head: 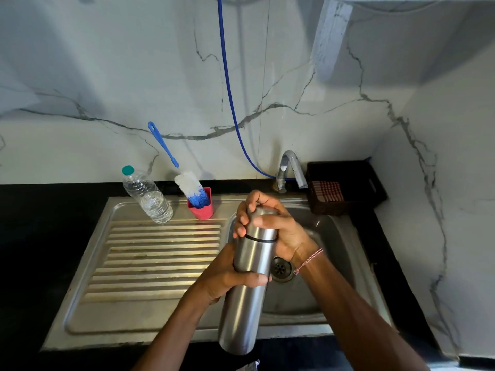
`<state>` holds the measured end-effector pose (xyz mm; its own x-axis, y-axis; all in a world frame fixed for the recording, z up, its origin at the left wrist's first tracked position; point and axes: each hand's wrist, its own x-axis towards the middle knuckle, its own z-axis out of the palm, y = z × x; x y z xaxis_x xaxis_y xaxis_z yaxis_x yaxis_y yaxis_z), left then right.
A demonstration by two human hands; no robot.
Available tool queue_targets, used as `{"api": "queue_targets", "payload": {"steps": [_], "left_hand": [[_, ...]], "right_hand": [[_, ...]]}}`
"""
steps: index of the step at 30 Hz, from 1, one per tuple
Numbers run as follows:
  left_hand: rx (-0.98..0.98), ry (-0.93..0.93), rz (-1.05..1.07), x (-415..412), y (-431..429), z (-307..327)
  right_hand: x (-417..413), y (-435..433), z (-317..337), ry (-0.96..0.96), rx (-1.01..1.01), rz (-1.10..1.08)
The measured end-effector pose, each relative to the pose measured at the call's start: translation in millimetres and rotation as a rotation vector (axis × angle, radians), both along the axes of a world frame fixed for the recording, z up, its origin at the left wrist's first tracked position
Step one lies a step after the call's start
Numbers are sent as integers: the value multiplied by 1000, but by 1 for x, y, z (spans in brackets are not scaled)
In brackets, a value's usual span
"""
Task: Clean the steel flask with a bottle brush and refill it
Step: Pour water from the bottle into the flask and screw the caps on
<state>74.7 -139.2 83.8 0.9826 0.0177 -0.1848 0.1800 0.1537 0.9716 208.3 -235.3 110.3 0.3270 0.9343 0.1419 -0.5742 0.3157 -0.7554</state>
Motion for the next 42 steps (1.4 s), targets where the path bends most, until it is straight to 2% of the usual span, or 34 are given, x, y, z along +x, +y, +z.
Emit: {"api": "queue_targets", "payload": {"steps": [6, 10, 12, 16, 18, 20, 21, 22, 25, 28, 30, 32, 35, 39, 42], "left_hand": [[207, 91, 214, -2, -9, -13], [429, 190, 315, -1, -15, -13], [606, 254, 375, 1, -24, -6], [1096, 378, 441, 5, -42, 4], [1165, 367, 434, 4, -40, 2], [1118, 322, 420, 1, -31, 0], [1046, 316, 406, -1, -25, 0], [935, 310, 384, -3, -17, -1], [437, 212, 273, -7, 7, -8], [62, 115, 121, -9, 17, -6], [-47, 102, 53, -7, 17, -2], [-60, 97, 42, -5, 16, -1], [33, 107, 122, -4, 13, 0], [282, 139, 246, -2, 4, 0], [562, 299, 409, 3, -13, 1]], "right_hand": [[-14, 0, -2, -164, -275, -411], [-24, 4, -6, -298, -453, -679], [-28, 7, -7, -421, -587, -828], [-34, 11, -19, -720, -886, -1056], [-36, 12, -25, -810, -925, -1052], [-33, 10, -27, -778, -838, -974], [-30, 6, -26, -693, -748, -893], [-26, 1, -24, -576, -632, -790], [-11, -15, -18, -217, -329, -419], [-8, -16, -16, -159, -216, -177], [-15, -10, -13, -149, -167, -83], [-25, -4, -8, -104, -171, -95], [-34, 1, -1, -48, -278, -258], [-39, 7, -4, -90, -516, -512], [-39, 13, -13, -155, -687, -680]]}}
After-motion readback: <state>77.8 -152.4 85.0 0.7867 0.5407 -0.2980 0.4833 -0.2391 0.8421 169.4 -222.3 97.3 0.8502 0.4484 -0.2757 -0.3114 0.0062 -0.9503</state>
